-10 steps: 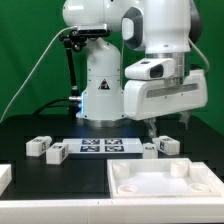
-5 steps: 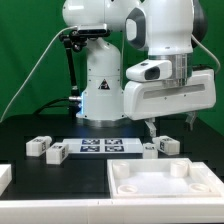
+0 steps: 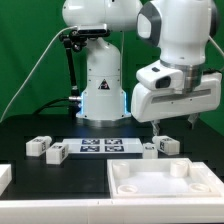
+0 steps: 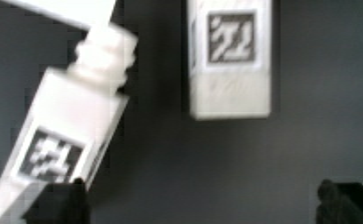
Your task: Assemble one leg
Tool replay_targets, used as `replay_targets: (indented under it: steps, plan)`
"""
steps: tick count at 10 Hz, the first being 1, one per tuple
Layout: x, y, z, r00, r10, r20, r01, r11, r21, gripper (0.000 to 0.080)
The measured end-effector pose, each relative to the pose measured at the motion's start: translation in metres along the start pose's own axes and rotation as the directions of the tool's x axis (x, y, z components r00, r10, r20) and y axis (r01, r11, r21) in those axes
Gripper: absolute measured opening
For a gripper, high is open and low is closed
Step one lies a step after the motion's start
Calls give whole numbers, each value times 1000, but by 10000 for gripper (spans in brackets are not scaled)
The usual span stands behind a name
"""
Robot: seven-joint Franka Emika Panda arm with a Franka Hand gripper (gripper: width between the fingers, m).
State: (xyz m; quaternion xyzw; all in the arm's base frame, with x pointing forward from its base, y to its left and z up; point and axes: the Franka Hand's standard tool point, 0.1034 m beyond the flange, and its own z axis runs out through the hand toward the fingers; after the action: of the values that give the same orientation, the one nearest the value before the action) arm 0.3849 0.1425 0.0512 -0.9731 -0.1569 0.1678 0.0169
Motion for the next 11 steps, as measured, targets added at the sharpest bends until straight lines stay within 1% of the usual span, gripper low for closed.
replay_targets:
  steps: [1,2,3,4,5,6,7,8,9,10,11]
  plan:
    - [-11,-3,5,994,2,106,-3,1000,4,649]
    - [-11,-4,4,978,0,208,-3,1000,16,649]
    - [-7,-6,3,961,-4,277,-4,1000,28,649]
    - [-11,-8,5,927,-12,376,-4,999,41,649]
    - [-14,-9,7,895,-15,446,-1,999,37,649]
    - [-17,-11,12,850,-28,525,23,1000,16,649]
    - [-20,-16,27,822,-47,568,55,998,4,649]
    - [-30,-19,38,772,-62,632,69,998,13,649]
    - [-34,-20,49,736,-67,673,71,997,22,649]
    - [-31,-19,51,758,-51,650,62,998,5,649]
    - [-34,-18,53,768,-48,639,61,998,3,649]
